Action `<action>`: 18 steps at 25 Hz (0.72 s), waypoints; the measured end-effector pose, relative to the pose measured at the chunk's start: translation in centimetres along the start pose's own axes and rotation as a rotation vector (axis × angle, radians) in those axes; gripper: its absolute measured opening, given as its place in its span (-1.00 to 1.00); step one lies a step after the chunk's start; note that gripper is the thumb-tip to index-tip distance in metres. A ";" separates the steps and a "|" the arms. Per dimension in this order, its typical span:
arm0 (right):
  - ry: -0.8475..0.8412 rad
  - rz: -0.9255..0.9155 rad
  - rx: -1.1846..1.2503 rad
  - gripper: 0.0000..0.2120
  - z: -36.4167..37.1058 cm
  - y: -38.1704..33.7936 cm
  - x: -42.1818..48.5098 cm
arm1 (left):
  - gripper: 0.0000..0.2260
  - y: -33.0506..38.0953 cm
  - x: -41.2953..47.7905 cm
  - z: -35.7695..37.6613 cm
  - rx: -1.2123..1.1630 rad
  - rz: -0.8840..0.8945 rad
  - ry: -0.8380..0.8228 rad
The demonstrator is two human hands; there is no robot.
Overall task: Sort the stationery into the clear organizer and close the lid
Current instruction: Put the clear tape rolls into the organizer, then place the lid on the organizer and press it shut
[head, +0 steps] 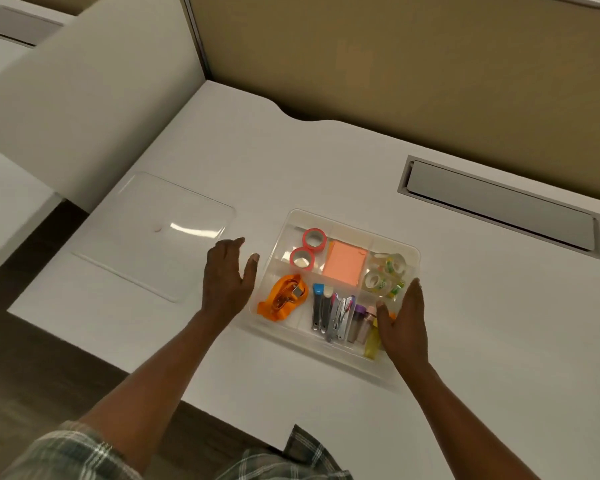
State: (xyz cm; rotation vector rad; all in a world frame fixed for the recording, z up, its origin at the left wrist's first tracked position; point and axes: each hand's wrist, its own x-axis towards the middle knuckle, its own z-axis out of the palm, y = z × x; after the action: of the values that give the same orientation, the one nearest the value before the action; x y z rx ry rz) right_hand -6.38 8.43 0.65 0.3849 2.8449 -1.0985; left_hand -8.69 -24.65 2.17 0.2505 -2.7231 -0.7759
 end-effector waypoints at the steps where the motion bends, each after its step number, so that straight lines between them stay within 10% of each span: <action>1: -0.009 -0.006 -0.052 -0.25 0.2 0.0 -0.3 | -0.62 -1.8 0.0 -0.2 0.064 -0.047 -0.009; 7: -0.023 -0.045 -0.154 -0.25 0.4 0.4 -0.6 | -0.68 -6.7 -0.3 -0.7 0.352 -0.283 -0.260; 18: -0.018 -0.037 -0.076 -0.30 0.1 0.6 -1.5 | -0.83 -3.6 3.5 -3.0 0.336 -0.241 -0.189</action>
State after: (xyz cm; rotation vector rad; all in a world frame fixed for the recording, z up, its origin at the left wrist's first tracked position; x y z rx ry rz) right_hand -4.82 8.48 0.36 0.3169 2.8781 -0.9914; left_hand -10.70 -30.04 3.49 0.6173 -3.0330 -0.4093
